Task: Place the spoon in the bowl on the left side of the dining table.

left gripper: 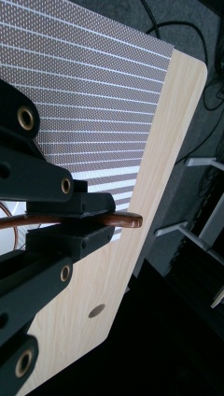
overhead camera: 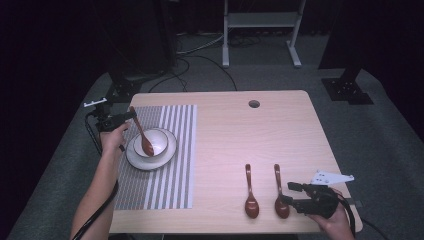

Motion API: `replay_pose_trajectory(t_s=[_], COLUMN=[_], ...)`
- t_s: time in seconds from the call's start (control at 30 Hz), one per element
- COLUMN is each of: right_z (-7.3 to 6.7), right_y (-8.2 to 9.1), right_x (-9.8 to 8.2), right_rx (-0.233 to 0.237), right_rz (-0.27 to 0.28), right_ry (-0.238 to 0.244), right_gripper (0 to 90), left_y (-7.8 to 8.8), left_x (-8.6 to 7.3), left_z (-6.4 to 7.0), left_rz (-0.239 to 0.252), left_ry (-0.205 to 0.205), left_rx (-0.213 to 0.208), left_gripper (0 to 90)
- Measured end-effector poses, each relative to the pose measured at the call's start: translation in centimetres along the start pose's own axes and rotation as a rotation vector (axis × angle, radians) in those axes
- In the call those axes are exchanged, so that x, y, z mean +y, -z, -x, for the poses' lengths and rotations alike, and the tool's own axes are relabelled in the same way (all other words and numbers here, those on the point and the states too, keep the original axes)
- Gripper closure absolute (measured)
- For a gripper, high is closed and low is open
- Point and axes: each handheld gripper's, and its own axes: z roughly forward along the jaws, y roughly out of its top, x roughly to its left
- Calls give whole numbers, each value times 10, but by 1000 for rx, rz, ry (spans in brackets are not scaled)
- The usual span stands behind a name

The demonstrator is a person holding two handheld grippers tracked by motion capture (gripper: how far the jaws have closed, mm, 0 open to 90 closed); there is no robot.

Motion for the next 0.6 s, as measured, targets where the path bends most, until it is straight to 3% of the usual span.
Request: replay_pose_trajectory(t_s=[0.6], right_z=[0], right_y=[0], right_x=[0], right_rx=[0], right_rz=[1], right_ry=[1], right_gripper=[353], left_y=[-4], left_x=[-5], left_z=[-6], left_rz=[-20], left_ry=[19], left_rx=[-10], left_gripper=[837])
